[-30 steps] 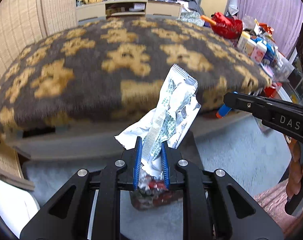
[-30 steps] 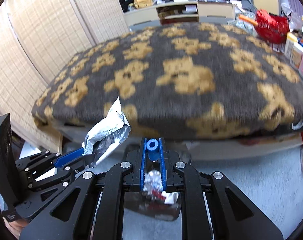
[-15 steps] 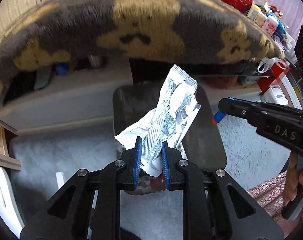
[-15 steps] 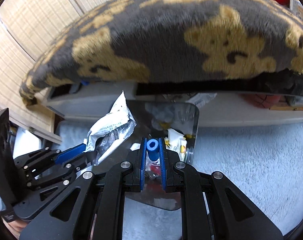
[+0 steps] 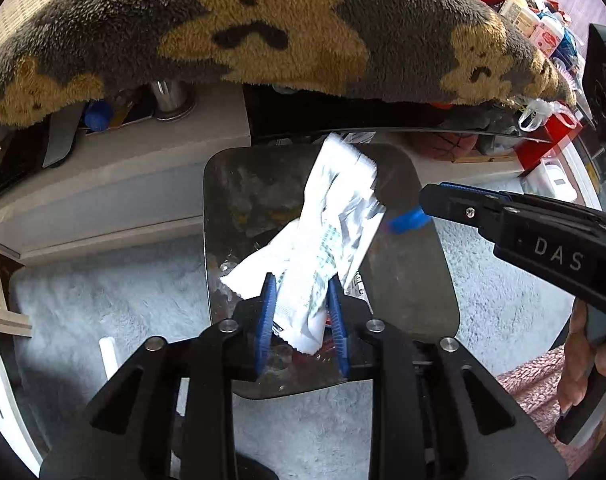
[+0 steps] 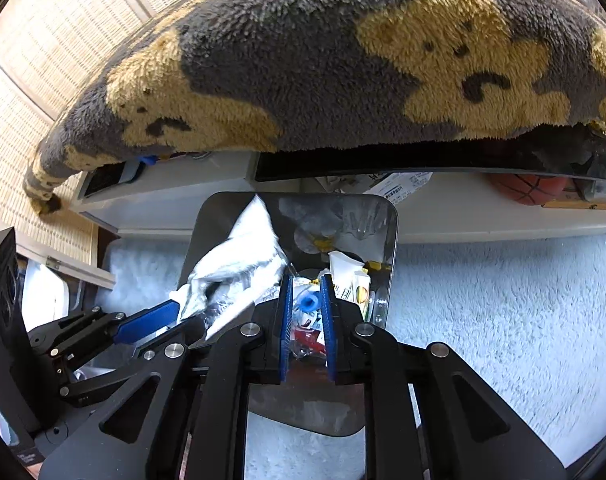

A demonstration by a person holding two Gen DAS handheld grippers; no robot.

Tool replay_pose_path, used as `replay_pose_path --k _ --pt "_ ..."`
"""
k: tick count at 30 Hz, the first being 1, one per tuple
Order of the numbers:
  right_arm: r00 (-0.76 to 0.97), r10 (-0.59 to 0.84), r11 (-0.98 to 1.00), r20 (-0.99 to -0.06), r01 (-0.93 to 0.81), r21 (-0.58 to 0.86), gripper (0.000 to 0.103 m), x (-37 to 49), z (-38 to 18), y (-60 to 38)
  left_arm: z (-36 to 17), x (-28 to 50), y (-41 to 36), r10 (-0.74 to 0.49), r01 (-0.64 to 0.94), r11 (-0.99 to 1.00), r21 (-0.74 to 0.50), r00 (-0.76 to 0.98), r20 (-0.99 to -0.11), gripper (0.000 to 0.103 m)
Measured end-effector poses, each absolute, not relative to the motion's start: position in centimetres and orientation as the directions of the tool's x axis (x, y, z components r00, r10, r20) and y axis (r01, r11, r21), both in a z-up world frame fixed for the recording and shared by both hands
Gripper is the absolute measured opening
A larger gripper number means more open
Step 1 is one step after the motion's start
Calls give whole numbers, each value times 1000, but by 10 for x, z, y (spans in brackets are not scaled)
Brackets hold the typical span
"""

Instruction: Collect trash

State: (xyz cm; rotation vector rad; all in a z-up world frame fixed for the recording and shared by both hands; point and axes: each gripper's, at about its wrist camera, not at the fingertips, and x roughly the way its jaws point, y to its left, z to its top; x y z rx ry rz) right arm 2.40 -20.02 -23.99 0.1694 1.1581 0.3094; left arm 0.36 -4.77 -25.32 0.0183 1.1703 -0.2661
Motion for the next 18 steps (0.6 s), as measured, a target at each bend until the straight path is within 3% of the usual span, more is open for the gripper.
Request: replay_pose_path --k 1,2,3,5,7,9,10,11,18 --pt "365 322 946 -874 -151 285 24 25 -240 -200 -254 3 -48 -191 219 969 -116 362 -912 32" --pt "369 316 948 -874 -146 281 42 25 -240 -201 -253 3 -48 -187 218 970 -111 365 -912 38" --pt "375 318 948 -871 -143 284 52 25 -239 -201 -253 3 -48 -183 218 970 -107 368 -911 40" --pt "384 309 951 -870 -140 276 53 25 -238 -203 -250 3 -46 -171 213 972 -93 380 -909 58" --pt "401 279 960 -872 -133 246 63 24 -233 -206 -245 2 -41 -151 199 977 -74 404 -902 71" --pt "427 251 968 -869 -122 219 85 22 -226 -210 -238 0 -37 -145 186 980 -71 421 -895 84" --pt "438 245 969 -865 -119 214 90 21 -222 -210 -233 -2 -35 -148 182 980 -74 437 -887 94" --pt "451 239 971 -860 -118 207 100 20 -218 -212 -227 -4 -33 -152 180 981 -77 453 -879 95" --pt "539 147 988 -829 -120 96 100 9 -176 -225 -187 -15 -22 -142 168 984 -62 520 -842 95"
